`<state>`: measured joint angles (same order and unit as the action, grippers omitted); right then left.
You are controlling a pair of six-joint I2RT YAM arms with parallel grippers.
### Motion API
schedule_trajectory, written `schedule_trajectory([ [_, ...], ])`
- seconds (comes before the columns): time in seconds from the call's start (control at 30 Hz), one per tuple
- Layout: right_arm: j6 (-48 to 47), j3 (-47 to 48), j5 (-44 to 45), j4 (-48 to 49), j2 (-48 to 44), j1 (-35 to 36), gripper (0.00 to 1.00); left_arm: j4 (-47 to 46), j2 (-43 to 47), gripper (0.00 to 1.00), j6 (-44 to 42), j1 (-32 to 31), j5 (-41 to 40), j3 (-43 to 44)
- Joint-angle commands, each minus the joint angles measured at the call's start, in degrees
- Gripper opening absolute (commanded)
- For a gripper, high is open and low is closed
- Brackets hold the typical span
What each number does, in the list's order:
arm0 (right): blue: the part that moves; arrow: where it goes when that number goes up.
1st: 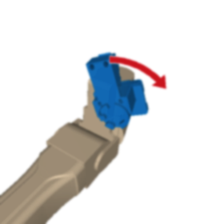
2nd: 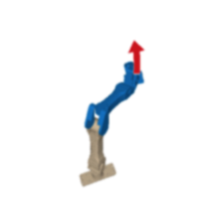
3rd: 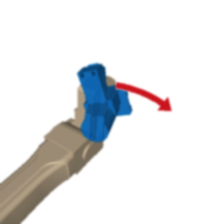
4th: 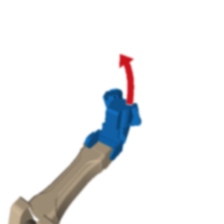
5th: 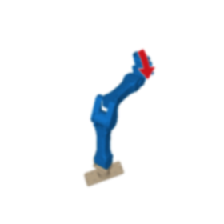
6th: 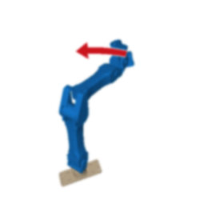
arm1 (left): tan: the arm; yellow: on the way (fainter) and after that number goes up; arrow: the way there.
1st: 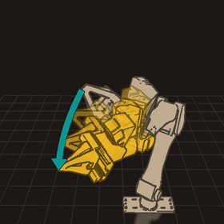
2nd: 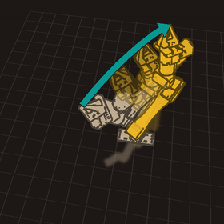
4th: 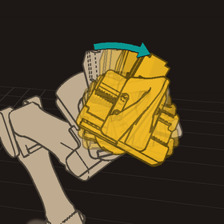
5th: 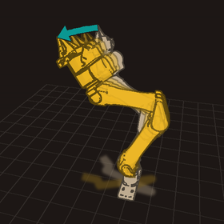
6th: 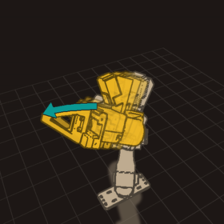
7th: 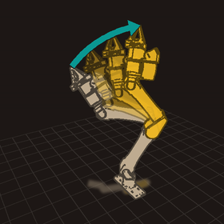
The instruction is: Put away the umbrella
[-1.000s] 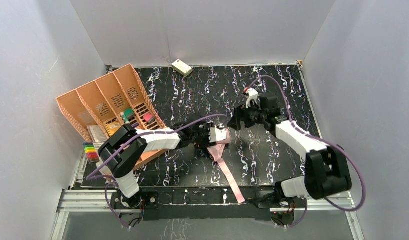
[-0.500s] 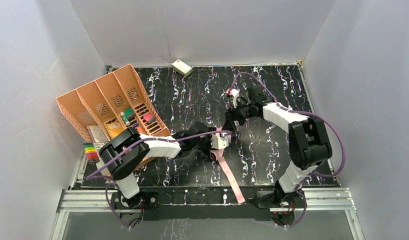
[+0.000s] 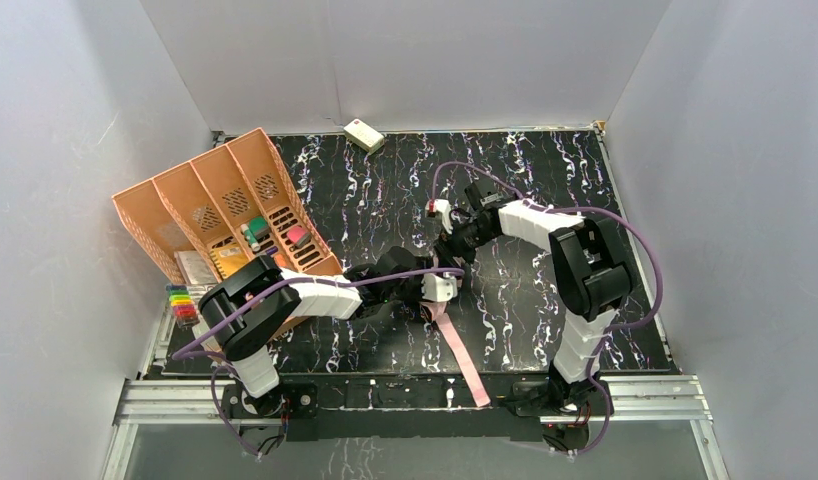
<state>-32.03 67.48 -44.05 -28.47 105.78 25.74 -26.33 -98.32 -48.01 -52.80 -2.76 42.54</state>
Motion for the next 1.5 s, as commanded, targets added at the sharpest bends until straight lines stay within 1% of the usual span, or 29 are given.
schedule_trajectory([
  [0.0,-1.47,1.28,3.47,-4.19,1.04,1.24,0.87,7.75,-1.72,0.00,-1.02,0.21,-1.90,-2.81],
  [0.07,-1.19,1.08,6.40,-4.72,1.87,1.71,0.84,7.63,-1.49,0.00,-1.03,0.16,-2.11,-2.97],
  [0.13,-0.54,0.76,8.71,-4.48,2.74,2.34,0.77,7.48,-1.28,0.00,-0.91,0.22,-2.24,-3.08],
  [0.27,1.02,0.00,12.38,-2.57,2.71,2.85,0.55,8.05,-0.96,0.00,0.19,0.28,-2.15,-2.43],
  [0.33,1.73,-1.23,14.74,-0.36,1.82,3.56,0.48,8.36,-0.53,0.01,1.22,0.32,-1.95,-1.90],
  [0.37,2.11,-2.07,15.97,0.88,1.10,4.05,0.45,8.77,-0.27,0.05,1.88,0.30,-1.70,-1.48],
  [0.43,2.77,-3.64,18.70,3.48,-0.26,5.41,0.41,9.67,0.24,0.17,3.49,0.30,-0.92,-0.58],
  [0.53,3.63,-6.19,23.39,7.02,-2.02,7.57,0.35,10.14,1.72,0.44,6.14,0.31,-0.32,0.43],
  [0.6,4.17,-7.74,25.48,8.87,-2.48,8.50,0.34,9.86,3.28,0.58,7.04,0.32,0.02,0.63],
  [0.67,4.57,-9.10,27.03,10.00,-2.93,9.00,0.34,9.85,5.29,0.68,7.80,0.28,0.55,0.61],
  [0.8,4.95,-11.97,29.02,11.64,-3.76,9.50,0.33,11.39,10.67,0.72,11.04,0.31,1.74,-0.20],
  [0.97,5.25,-13.67,32.33,13.20,-4.32,10.00,0.33,12.89,20.51,0.73,18.21,0.32,2.76,-3.81],
  [1.13,5.63,-15.73,40.44,16.60,-5.27,12.59,0.31,13.55,30.69,0.75,25.18,0.75,-0.75,-8.03],
  [1.2,4.24,-18.90,41.54,20.72,-6.98,13.58,0.29,13.51,33.33,0.76,27.85,1.27,-2.22,-9.02],
  [1.27,3.66,-23.01,43.41,26.51,-9.60,14.36,0.26,12.93,35.72,0.76,30.53,3.67,-1.78,-9.83],
  [1.33,2.68,-26.41,43.73,30.30,-12.30,14.92,0.25,11.87,37.84,0.77,33.60,6.85,0.13,-10.50],
  [1.4,0.62,-28.85,43.73,32.65,-13.74,15.44,0.27,10.25,39.12,0.78,36.89,10.49,2.54,-11.14],
  [1.47,-1.62,-31.06,46.83,34.72,-14.37,16.04,0.30,8.62,39.24,0.79,38.50,13.44,5.55,-11.14],
])
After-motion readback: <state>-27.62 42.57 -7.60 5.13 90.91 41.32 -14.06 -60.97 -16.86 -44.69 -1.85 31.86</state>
